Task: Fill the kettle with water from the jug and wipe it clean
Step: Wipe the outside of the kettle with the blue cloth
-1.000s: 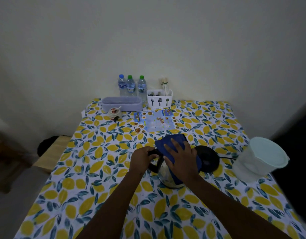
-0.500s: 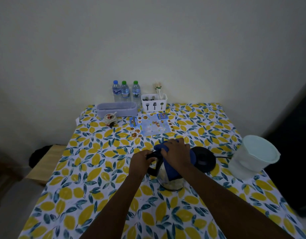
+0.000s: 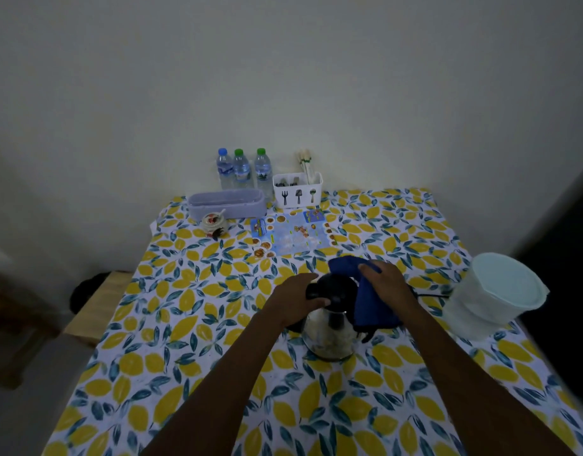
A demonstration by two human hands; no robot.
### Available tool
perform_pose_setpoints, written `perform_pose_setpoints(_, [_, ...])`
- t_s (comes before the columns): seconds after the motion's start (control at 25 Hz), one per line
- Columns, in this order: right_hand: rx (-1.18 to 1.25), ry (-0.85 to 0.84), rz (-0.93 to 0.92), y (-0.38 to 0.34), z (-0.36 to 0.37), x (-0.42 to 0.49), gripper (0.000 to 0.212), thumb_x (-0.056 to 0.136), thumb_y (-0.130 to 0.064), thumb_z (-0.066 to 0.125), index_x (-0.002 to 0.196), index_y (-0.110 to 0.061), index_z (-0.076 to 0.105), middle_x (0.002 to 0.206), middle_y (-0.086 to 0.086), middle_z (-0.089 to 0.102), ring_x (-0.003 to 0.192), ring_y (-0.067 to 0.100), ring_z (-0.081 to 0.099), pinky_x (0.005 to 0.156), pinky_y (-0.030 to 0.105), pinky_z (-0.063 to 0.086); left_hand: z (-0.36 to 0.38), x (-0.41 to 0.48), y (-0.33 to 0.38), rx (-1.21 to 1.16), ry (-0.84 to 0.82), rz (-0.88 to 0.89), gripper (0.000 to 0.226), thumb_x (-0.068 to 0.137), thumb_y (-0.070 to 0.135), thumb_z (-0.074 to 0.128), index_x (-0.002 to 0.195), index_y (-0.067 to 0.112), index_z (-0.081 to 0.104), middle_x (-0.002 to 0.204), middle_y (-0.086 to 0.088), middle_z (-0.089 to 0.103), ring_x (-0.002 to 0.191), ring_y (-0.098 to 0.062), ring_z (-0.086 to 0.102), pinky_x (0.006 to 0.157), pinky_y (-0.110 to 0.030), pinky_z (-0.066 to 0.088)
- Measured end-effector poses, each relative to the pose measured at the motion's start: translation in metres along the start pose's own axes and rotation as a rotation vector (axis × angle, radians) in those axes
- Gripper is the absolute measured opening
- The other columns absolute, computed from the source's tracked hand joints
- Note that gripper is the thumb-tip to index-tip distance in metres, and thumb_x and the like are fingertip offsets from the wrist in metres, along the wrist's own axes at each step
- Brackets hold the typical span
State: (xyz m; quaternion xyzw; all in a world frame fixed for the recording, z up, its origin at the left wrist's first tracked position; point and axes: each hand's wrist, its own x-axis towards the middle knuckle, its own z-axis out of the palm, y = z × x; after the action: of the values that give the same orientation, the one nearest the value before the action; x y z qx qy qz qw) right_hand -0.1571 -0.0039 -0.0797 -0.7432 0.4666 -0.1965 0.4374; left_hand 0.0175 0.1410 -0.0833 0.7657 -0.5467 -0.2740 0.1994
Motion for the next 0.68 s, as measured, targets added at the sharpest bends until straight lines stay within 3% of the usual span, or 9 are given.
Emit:
perform_pose_setpoints(0.12, [0.146, -0.112, 0.058, 0.015, 0.014, 0.0, 0.034, 0.097, -0.033, 0.052, 0.125, -0.016, 0.057, 0.119, 0.004, 0.058, 0.101, 0.021, 0.057, 0.085, 0.037, 0.044, 0.018, 0.004, 0.009, -0.011, 0.071, 0.064, 0.074, 0.083, 0.051, 0.067, 0.143, 0.017, 0.039, 0.14, -0.008, 0.054, 0.127, -0.027, 0.051, 0.105, -0.041, 0.044])
perform_pose_setpoints(0.24, [0.277, -0.269, 0.126, 0.021, 0.027, 0.015, 0.031, 0.094, -0.042, 0.053, 0.122, -0.03, 0.057, 0.124, 0.004, 0.06, 0.104, 0.023, 0.06, 0.089, 0.04, 0.048, 0.022, 0.006, 0.005, -0.057, 0.151, 0.077, 0.077, 0.079, 0.05, 0.071, 0.141, 0.015, 0.042, 0.134, -0.01, 0.059, 0.122, -0.028, 0.055, 0.101, -0.042, 0.046])
perform_pose_setpoints(0.44, [0.281, -0.386, 0.375, 0.034, 0.02, 0.051, 0.028, 0.085, -0.055, 0.059, 0.098, -0.031, 0.067, 0.098, 0.0, 0.069, 0.086, 0.022, 0.066, 0.064, 0.032, 0.047, 0.026, 0.008, 0.004, -0.085, 0.156, 0.039, 0.083, 0.077, 0.048, 0.074, 0.144, 0.014, 0.038, 0.143, -0.01, 0.052, 0.13, -0.027, 0.049, 0.106, -0.041, 0.041])
perform_pose_setpoints(0.6, [0.335, -0.472, 0.416, 0.05, 0.024, 0.07, 0.037, 0.09, -0.043, 0.058, 0.116, -0.017, 0.063, 0.099, 0.001, 0.068, 0.077, 0.019, 0.066, 0.061, 0.031, 0.048, 0.027, 0.007, 0.003, -0.119, 0.15, 0.011, 0.084, 0.077, 0.047, 0.074, 0.145, 0.016, 0.037, 0.147, -0.007, 0.047, 0.133, -0.024, 0.046, 0.109, -0.039, 0.04])
perform_pose_setpoints(0.68, [0.435, -0.468, 0.442, 0.054, 0.028, 0.069, 0.031, 0.093, -0.036, 0.056, 0.114, -0.014, 0.062, 0.101, 0.006, 0.066, 0.081, 0.023, 0.064, 0.065, 0.034, 0.048, 0.026, 0.007, 0.004, -0.135, 0.146, 0.005, 0.084, 0.076, 0.047, 0.075, 0.145, 0.017, 0.037, 0.146, -0.007, 0.047, 0.132, -0.023, 0.047, 0.108, -0.039, 0.042])
